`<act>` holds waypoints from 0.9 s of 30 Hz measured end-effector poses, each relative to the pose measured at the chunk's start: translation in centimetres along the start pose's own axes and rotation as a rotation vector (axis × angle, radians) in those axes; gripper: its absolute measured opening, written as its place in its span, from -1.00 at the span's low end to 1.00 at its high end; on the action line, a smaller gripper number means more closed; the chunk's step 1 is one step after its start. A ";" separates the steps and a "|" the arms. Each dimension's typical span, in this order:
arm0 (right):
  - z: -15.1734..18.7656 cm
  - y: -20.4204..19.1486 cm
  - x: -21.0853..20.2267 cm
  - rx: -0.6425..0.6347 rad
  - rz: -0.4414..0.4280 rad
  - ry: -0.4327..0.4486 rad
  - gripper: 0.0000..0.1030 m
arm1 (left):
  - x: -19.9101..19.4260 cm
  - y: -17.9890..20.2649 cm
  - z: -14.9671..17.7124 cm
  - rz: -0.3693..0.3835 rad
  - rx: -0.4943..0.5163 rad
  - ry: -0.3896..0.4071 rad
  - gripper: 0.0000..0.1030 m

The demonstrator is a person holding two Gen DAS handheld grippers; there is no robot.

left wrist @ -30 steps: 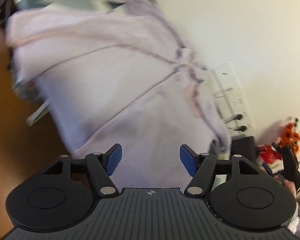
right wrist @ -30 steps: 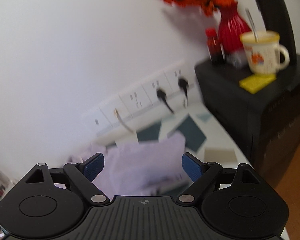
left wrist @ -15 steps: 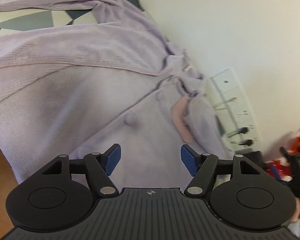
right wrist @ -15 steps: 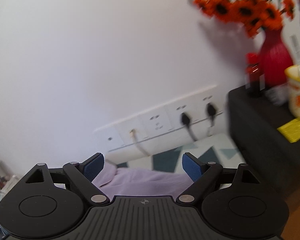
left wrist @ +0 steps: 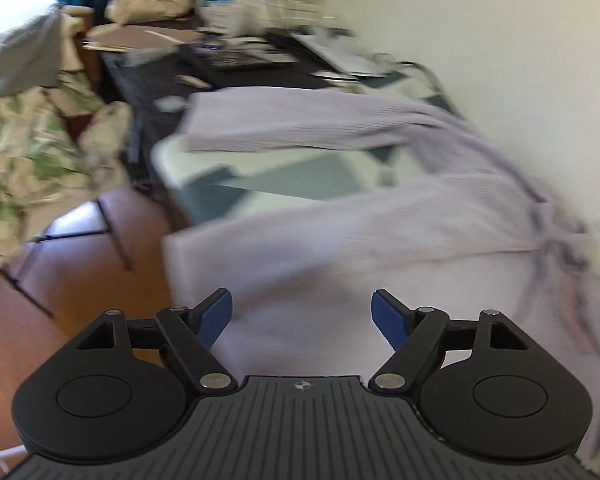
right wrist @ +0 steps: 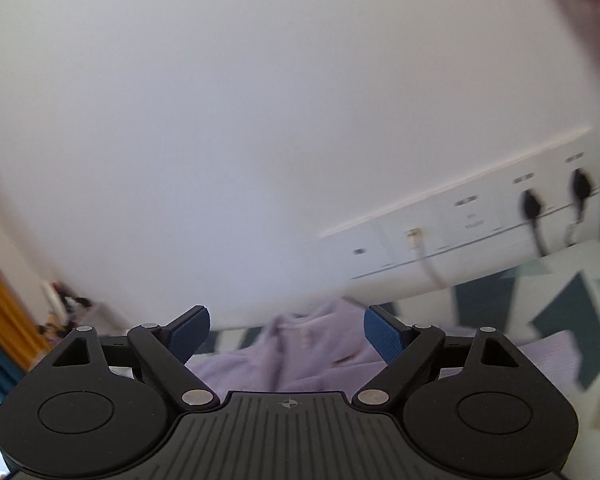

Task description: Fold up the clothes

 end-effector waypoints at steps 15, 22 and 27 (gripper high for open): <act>13.4 -8.3 12.9 0.069 0.195 -0.261 0.55 | 6.8 -11.2 -0.1 0.455 -0.557 -0.223 0.59; 15.9 -12.6 14.7 0.017 0.214 -0.292 0.54 | 9.8 -12.9 -0.2 0.621 -0.761 -0.339 0.39; 16.0 -13.9 15.4 0.006 0.219 -0.299 0.54 | 9.4 -13.8 -0.4 0.768 -0.825 -0.341 0.40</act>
Point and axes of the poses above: each gripper's, at about its wrist camera, not at the fingertips, and x roughly the way its jaws point, y to its right, z to its underside, the point moved 3 cm from there along x, roughly the way its jaws point, and after that the axes turned 2 degrees about -x, right-handed, at the moved point
